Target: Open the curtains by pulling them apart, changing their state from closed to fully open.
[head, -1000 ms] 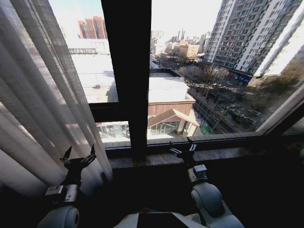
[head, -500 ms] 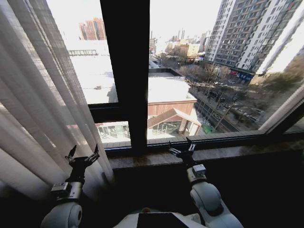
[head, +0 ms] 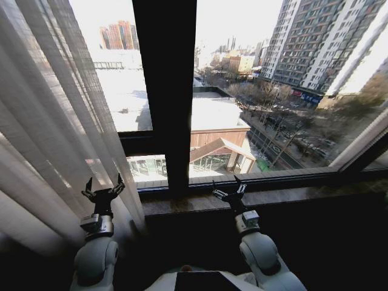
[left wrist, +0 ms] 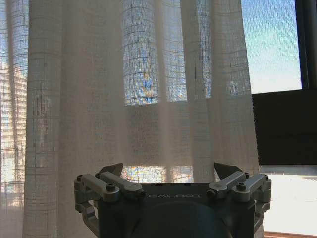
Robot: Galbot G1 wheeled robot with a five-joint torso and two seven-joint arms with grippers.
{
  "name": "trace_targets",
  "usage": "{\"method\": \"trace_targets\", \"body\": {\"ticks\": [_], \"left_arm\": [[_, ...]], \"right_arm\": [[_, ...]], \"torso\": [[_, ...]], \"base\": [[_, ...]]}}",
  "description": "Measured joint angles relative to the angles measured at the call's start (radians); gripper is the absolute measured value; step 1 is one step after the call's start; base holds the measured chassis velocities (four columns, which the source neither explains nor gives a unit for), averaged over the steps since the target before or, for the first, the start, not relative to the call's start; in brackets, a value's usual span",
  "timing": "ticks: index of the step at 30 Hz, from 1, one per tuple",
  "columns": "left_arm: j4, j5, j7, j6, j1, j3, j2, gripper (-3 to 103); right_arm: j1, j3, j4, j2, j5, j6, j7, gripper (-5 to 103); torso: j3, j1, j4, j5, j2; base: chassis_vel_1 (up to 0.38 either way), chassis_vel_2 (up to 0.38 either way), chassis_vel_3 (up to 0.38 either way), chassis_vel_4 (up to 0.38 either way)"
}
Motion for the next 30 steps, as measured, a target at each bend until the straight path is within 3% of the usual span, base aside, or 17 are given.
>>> {"method": "trace_targets", "body": {"ticks": [4, 7, 12, 20, 22, 25, 26, 29, 30], "left_arm": [[0.004, -0.013, 0.044, 0.003, 0.006, -0.017, 0.015, 100], [0.005, -0.061, 0.123, 0.016, 0.019, -0.039, 0.051, 100], [0.012, -0.11, 0.177, 0.029, 0.026, -0.07, 0.105, 100], [0.021, -0.163, 0.206, 0.041, 0.015, -0.101, 0.185, 101], [0.016, -0.169, 0.216, 0.043, 0.018, -0.101, 0.191, 97], [0.006, -0.175, 0.245, 0.046, 0.028, -0.101, 0.201, 81], [0.006, -0.175, 0.245, 0.046, 0.028, -0.101, 0.201, 81], [0.004, -0.178, 0.254, 0.046, 0.035, -0.104, 0.215, 66], [0.004, -0.178, 0.254, 0.046, 0.035, -0.104, 0.215, 66]], "right_arm": [[0.002, -0.007, -0.002, 0.0, 0.0, 0.002, 0.0, 100], [0.006, -0.016, -0.007, 0.004, -0.001, 0.004, -0.001, 100], [0.007, -0.019, -0.016, 0.005, -0.002, 0.02, -0.001, 100], [-0.002, 0.0, -0.024, 0.01, 0.0, 0.037, -0.001, 100], [-0.003, 0.004, -0.024, 0.011, 0.0, 0.038, -0.001, 100], [-0.004, 0.014, -0.02, 0.011, 0.002, 0.038, 0.0, 100], [-0.004, 0.014, -0.02, 0.011, 0.002, 0.038, 0.0, 100], [-0.004, 0.026, -0.017, 0.016, 0.004, 0.039, 0.001, 100], [-0.004, 0.026, -0.017, 0.016, 0.004, 0.039, 0.001, 100]], "torso": [[0.0, 0.0, 0.0, -0.0001, 0.0], [0.0, 0.0, 0.0, 0.0, 0.0], [0.0, 0.0, 0.0, -0.0001, 0.0], [0.0, 0.0, 0.0, -0.0003, 0.0], [0.0, 0.0, -0.0001, -0.0002, 0.0], [0.0, 0.0, 0.0, 0.0, 0.0], [0.0, 0.0, 0.0, 0.0, 0.0], [0.0, 0.0, 0.0, -0.0001, 0.0], [0.0, 0.0, 0.0, -0.0001, 0.0]], "base": [[0.0, 0.0, 0.0, 0.0], [0.0, 0.0, 0.0, 0.0], [0.0, 0.0, 0.0, 0.0], [0.0, 0.0, 0.0, 0.0], [0.0, 0.0, 0.0, 0.0], [0.0, 0.0, 0.0, 0.0], [0.0, 0.0, 0.0, 0.0], [0.0, 0.0, 0.0, 0.0], [0.0, 0.0, 0.0, 0.0]]}}
